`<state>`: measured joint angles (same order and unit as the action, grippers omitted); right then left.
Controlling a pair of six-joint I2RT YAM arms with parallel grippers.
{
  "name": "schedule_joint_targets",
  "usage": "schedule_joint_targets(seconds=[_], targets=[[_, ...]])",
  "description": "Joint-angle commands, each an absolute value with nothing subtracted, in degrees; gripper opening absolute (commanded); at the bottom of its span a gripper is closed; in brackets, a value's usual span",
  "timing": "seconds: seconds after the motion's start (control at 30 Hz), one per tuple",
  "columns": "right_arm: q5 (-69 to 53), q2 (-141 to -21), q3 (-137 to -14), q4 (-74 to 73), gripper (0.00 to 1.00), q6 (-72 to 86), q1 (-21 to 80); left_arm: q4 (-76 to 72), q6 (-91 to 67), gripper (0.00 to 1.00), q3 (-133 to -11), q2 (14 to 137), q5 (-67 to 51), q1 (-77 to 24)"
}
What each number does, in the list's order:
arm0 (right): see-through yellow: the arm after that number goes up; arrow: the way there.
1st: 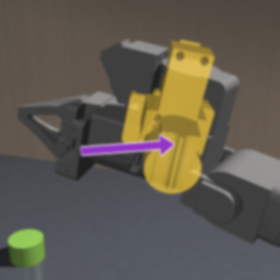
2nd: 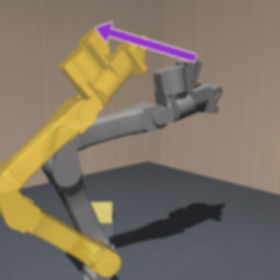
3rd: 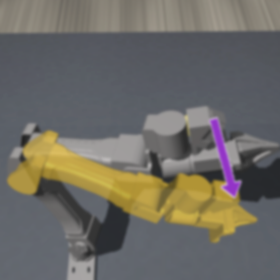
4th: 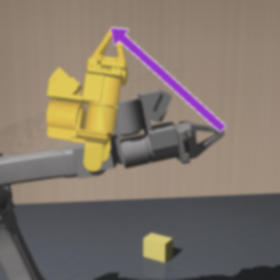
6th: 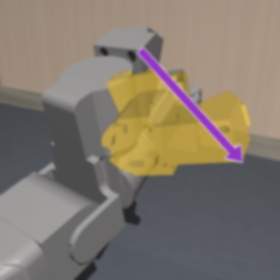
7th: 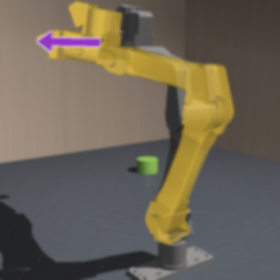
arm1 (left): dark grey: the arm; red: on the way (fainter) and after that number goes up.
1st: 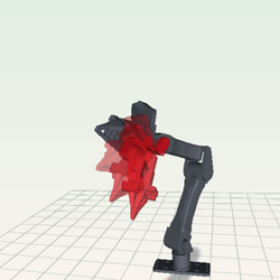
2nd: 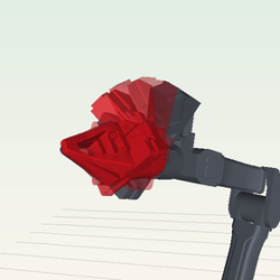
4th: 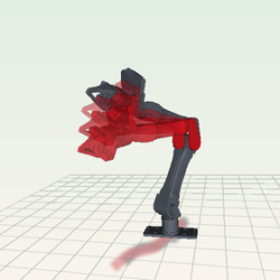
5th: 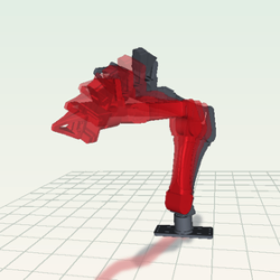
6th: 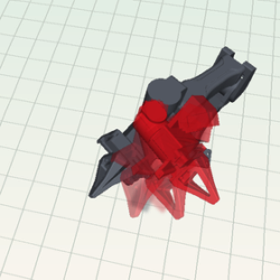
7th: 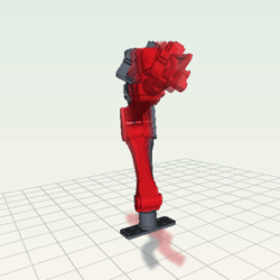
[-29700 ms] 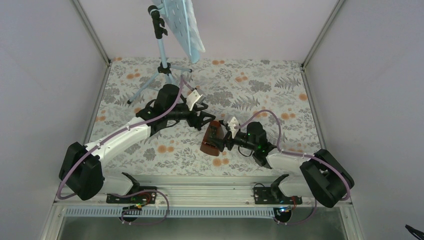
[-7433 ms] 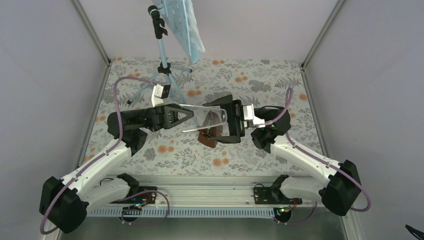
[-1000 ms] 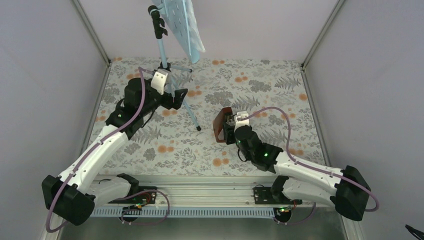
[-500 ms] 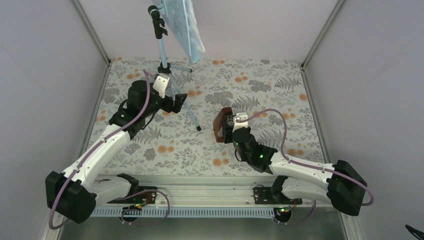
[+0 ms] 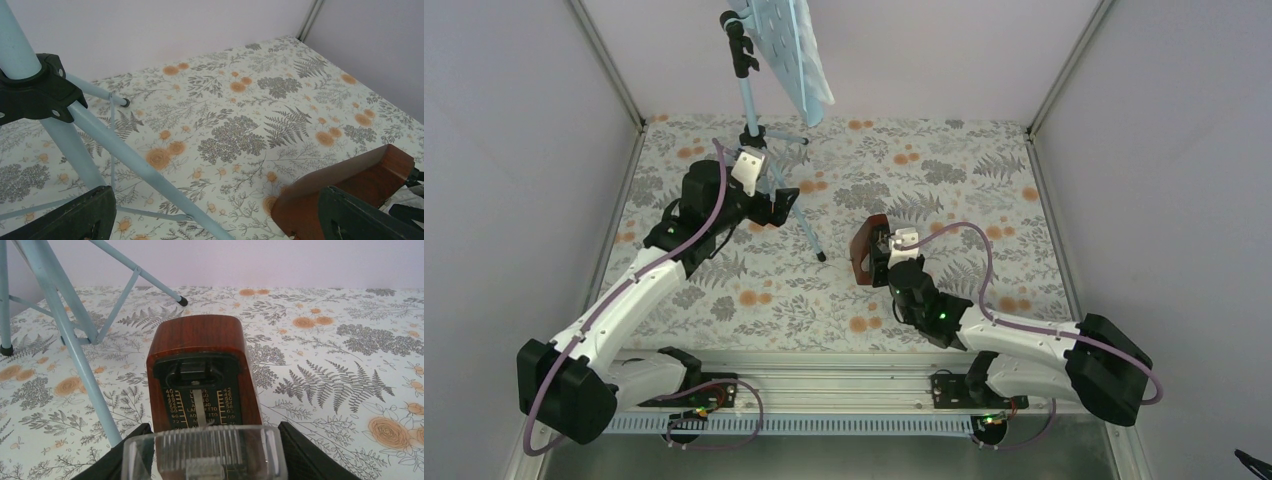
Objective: Pack up the instrument practice props
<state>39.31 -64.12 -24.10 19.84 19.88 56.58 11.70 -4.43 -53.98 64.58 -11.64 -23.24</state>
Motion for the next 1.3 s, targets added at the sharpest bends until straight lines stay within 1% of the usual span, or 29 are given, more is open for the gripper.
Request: schedule_joint_targets(seconds=[0.0, 0.8, 1.27], targets=[[41.3, -65.0, -22.9, 23.9, 0.49, 20.1, 57.1, 11.0, -3.6, 1.0, -53.6, 64.9, -12.4, -22.9], [42.0, -65.1, -25.8, 21.2, 0.5, 23.6, 57.0, 11.5, -3.5, 1.0, -54.0, 66.1, -13.2, -22.9], [42.4, -70.0, -25.5, 22.2, 0.5, 24.2, 57.0, 11.6, -3.6, 1.0, -54.1, 66.3, -13.8, -22.9]])
